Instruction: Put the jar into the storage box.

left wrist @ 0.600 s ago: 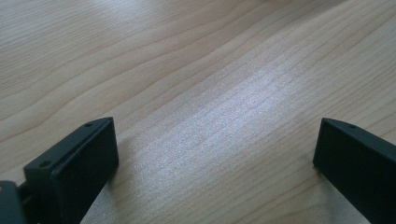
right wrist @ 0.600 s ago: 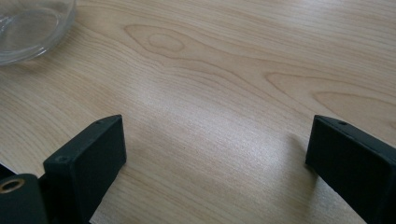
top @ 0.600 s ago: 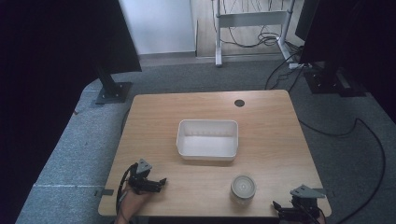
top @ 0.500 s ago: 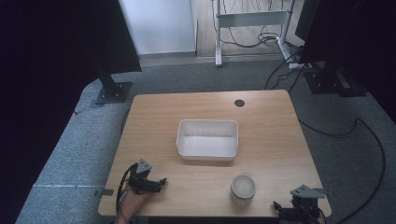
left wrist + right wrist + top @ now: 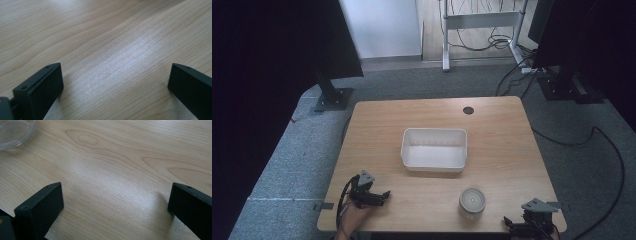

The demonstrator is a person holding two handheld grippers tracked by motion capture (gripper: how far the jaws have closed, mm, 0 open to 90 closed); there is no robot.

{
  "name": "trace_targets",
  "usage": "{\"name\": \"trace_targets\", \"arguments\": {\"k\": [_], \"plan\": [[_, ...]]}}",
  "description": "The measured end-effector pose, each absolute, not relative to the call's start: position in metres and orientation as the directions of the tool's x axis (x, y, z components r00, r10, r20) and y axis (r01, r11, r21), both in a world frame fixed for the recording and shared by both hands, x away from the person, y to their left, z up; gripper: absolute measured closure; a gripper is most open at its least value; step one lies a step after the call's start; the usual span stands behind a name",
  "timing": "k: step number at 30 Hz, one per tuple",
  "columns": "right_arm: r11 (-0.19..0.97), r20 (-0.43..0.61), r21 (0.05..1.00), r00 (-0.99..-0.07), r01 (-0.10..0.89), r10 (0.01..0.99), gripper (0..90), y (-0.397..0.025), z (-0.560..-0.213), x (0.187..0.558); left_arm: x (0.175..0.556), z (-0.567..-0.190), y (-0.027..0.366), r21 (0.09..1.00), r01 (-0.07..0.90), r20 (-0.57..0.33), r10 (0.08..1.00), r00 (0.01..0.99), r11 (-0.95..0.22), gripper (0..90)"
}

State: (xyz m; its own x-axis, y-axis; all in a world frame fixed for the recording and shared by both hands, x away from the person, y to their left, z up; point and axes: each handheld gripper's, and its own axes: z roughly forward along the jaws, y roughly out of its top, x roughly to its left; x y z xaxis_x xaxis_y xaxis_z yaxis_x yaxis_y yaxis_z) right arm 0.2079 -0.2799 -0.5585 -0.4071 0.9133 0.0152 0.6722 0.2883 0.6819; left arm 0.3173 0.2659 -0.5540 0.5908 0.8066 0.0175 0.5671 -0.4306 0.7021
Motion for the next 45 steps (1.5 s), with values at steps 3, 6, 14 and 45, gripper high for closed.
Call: {"name": "trace_targets", "arguments": {"k": [3,6,14,45], "plan": [[0.288,0.015,0.681,-0.407,0.673,0.913,0.0,-0.280,-0.558,0.208,0.317,-0.554,0.266,0.702,0.567,0.017,0.807,0.591,-0.431,0.0],[0.288,0.016,0.680,-0.407,0.674,0.913,0.0,-0.280,-0.558,0.208,0.317,-0.554,0.266,0.702,0.567,0.017,0.807,0.591,-0.430,0.0],[0.290,0.017,0.679,-0.409,0.675,0.912,0.0,-0.280,-0.558,0.208,0.317,-0.554,0.266,0.702,0.567,0.017,0.807,0.591,-0.430,0.0],[0.271,0.056,0.729,-0.449,0.628,0.892,3.2,-0.270,-0.539,0.199,0.317,-0.554,0.266,0.703,0.567,0.017,0.806,0.591,-0.430,0.0]]}}
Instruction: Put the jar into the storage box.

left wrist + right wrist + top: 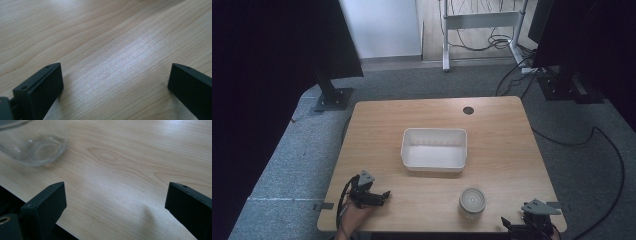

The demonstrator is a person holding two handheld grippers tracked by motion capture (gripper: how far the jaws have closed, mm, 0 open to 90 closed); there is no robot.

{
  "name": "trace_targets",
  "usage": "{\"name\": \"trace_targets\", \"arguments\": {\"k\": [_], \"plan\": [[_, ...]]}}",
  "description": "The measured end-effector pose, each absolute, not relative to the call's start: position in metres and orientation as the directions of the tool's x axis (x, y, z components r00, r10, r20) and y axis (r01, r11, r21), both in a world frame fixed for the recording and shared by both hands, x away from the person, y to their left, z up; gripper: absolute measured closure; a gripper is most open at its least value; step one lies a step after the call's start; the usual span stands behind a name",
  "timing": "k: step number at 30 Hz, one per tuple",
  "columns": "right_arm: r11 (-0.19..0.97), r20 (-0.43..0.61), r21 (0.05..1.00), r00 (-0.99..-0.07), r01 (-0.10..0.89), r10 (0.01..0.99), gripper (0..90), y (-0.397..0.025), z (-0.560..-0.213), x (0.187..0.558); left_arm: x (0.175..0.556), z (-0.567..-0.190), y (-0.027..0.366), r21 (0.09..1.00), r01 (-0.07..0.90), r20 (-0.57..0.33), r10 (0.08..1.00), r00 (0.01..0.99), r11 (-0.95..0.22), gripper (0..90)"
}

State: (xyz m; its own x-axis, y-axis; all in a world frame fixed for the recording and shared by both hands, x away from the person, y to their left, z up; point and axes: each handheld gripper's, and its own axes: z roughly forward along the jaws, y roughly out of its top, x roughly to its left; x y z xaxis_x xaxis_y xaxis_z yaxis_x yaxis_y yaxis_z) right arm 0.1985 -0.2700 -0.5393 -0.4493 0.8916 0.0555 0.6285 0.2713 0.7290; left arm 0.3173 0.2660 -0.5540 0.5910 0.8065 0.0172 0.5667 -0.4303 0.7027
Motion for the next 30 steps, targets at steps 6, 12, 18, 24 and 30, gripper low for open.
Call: {"name": "trace_targets", "arguments": {"k": [6,12,18,24,30], "plan": [[0.282,0.056,0.740,-0.474,0.610,0.879,3.3,-0.263,-0.535,0.198,0.317,-0.554,0.266,0.703,0.566,0.017,0.806,0.591,-0.431,0.0],[0.293,0.053,0.754,-0.499,0.588,0.865,2.9,-0.255,-0.533,0.197,0.317,-0.554,0.266,0.703,0.567,0.017,0.807,0.591,-0.430,0.0],[0.309,0.049,0.765,-0.529,0.565,0.847,1.9,-0.245,-0.531,0.198,0.317,-0.554,0.266,0.702,0.567,0.017,0.807,0.591,-0.430,0.0],[0.324,0.042,0.779,-0.560,0.537,0.827,0.7,-0.236,-0.529,0.198,0.317,-0.554,0.266,0.702,0.567,0.017,0.807,0.591,-0.430,0.0],[0.333,0.041,0.793,-0.590,0.511,0.806,0.1,-0.229,-0.525,0.198,0.317,-0.554,0.266,0.702,0.567,0.017,0.807,0.591,-0.430,0.0]]}}
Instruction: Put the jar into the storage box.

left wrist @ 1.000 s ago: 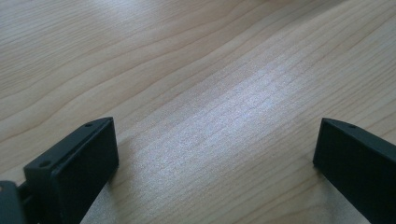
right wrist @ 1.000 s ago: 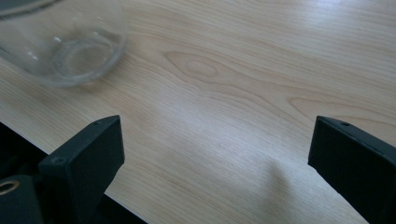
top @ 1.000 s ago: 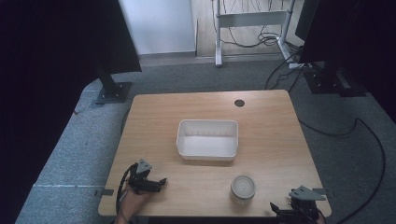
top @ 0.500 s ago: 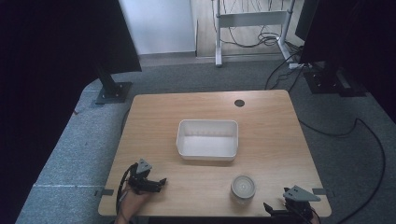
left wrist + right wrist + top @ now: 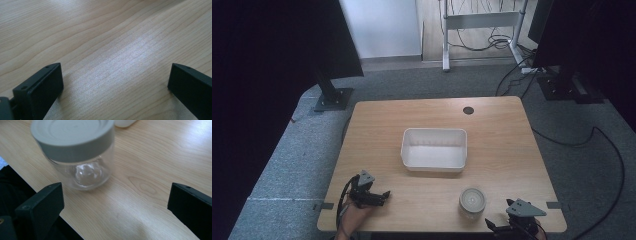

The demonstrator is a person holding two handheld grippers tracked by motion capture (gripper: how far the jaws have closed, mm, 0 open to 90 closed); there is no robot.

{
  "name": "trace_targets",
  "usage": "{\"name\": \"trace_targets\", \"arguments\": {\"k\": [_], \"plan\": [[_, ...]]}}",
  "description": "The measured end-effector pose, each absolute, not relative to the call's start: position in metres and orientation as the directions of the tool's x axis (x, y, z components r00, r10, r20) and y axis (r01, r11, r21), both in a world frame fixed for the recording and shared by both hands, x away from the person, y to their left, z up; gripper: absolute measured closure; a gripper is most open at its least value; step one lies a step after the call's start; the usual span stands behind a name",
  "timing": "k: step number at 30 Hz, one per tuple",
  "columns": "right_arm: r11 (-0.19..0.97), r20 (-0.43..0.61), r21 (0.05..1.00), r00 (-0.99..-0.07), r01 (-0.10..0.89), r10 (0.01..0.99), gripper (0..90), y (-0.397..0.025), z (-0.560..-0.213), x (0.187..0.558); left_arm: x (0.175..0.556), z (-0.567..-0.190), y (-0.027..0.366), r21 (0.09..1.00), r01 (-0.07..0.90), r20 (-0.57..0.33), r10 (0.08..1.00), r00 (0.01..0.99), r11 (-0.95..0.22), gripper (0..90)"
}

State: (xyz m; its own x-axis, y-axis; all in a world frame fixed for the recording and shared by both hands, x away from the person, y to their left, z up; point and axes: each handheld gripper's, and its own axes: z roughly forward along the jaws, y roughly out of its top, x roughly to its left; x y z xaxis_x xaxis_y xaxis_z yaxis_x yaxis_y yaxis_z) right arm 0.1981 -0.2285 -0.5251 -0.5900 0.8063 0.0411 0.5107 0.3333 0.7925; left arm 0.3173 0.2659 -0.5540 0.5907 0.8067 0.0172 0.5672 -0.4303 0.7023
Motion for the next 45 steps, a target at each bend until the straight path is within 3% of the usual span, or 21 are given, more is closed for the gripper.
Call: {"name": "trace_targets", "arguments": {"k": [20,45], "plan": [[0.367,0.034,0.803,-0.651,0.469,0.758,0.1,-0.201,-0.523,0.206,0.317,-0.554,0.266,0.702,0.567,0.018,0.806,0.591,-0.431,0.0],[0.385,0.022,0.799,-0.662,0.462,0.749,0.8,-0.179,-0.524,0.219,0.317,-0.554,0.266,0.702,0.567,0.017,0.806,0.591,-0.431,0.0]]}}
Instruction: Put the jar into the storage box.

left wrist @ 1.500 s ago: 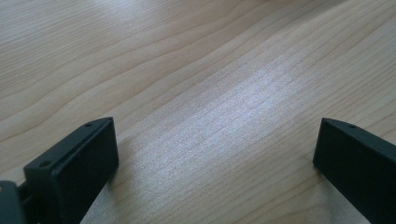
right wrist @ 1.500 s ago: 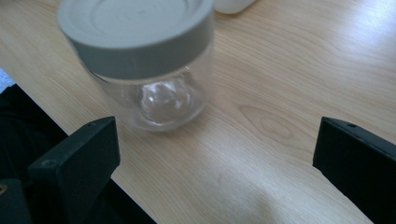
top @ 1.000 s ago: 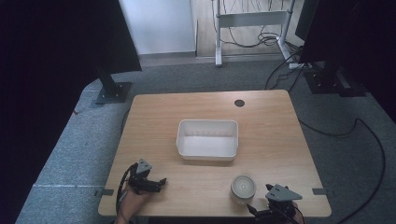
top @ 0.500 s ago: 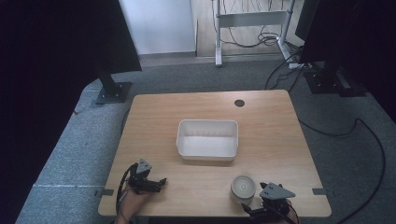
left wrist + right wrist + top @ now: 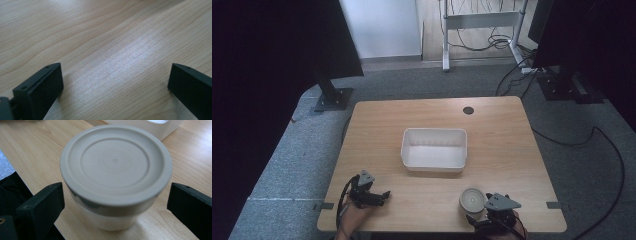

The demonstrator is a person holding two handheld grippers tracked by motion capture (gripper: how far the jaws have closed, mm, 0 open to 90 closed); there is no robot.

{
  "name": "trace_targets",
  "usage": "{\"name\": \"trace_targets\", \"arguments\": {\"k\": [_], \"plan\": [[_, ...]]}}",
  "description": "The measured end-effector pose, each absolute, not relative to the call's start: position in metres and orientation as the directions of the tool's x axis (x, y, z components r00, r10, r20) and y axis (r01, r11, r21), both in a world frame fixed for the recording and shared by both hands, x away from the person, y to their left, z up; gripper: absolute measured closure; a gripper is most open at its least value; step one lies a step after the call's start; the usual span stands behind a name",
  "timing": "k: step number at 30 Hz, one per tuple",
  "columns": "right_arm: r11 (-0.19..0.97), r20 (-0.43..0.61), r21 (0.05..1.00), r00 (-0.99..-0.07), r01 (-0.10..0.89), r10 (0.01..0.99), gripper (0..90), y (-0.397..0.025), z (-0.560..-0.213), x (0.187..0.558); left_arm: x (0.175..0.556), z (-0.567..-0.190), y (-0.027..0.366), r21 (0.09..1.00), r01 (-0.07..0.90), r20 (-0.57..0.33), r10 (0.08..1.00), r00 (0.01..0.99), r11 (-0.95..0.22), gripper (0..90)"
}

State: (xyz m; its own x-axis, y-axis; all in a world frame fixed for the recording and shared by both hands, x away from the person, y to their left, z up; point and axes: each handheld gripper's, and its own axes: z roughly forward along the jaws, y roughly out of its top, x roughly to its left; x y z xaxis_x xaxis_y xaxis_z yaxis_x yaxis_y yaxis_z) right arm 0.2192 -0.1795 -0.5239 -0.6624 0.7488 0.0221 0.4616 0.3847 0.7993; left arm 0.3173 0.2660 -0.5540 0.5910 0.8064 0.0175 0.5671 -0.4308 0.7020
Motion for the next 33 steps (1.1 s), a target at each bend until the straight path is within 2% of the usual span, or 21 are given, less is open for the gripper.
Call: {"name": "trace_targets", "arguments": {"k": [15,33], "plan": [[0.401,0.006,0.790,-0.660,0.464,0.751,2.3,-0.165,-0.529,0.230,0.317,-0.554,0.266,0.702,0.567,0.017,0.806,0.591,-0.431,0.0],[0.397,0.000,0.784,-0.639,0.477,0.769,9.2,-0.157,-0.537,0.234,0.317,-0.554,0.266,0.702,0.567,0.017,0.806,0.591,-0.431,0.0]]}}
